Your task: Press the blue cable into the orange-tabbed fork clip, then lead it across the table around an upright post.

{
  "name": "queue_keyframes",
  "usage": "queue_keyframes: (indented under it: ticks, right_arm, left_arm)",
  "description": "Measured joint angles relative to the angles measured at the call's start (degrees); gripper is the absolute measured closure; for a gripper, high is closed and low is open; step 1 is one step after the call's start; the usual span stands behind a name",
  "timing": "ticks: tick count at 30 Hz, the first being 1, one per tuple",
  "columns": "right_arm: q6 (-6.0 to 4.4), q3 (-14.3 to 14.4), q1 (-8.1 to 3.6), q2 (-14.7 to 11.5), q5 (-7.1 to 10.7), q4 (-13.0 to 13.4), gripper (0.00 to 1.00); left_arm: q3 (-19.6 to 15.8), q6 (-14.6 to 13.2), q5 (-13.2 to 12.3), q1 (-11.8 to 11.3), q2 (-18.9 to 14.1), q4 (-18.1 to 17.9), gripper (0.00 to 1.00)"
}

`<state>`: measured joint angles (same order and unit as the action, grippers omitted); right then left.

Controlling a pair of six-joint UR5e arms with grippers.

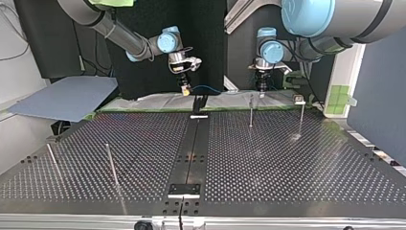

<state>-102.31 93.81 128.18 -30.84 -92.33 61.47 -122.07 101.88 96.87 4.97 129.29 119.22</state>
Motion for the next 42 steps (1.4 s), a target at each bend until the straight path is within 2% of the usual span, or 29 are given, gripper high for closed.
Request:
queue_keyframes:
  ticks: [5,14,28,42]
  right_arm:
    - [0.01,-0.2,0.0,0.6,0.03,-0.1,1.0]
    - [0.09,-0.4,-0.08,2.0,0.18,-0.2,1.0]
    - [0.15,-1.1,-0.08,2.1,0.3,-1.0,1.0]
    - [0.2,-1.9,-0.11,2.1,0.3,-2.5,1.0]
  left_arm:
    - [0.0,0.8,0.1,-0.1,0.2,-0.7,0.98]
    - [0.0,1.0,-0.2,-0.3,3.0,-2.8,0.98]
    - [0.2,2.4,-0.9,-0.9,3.1,-2.8,0.98]
    - [4.4,2.8,-1.4,-1.5,3.2,1.7,0.98]
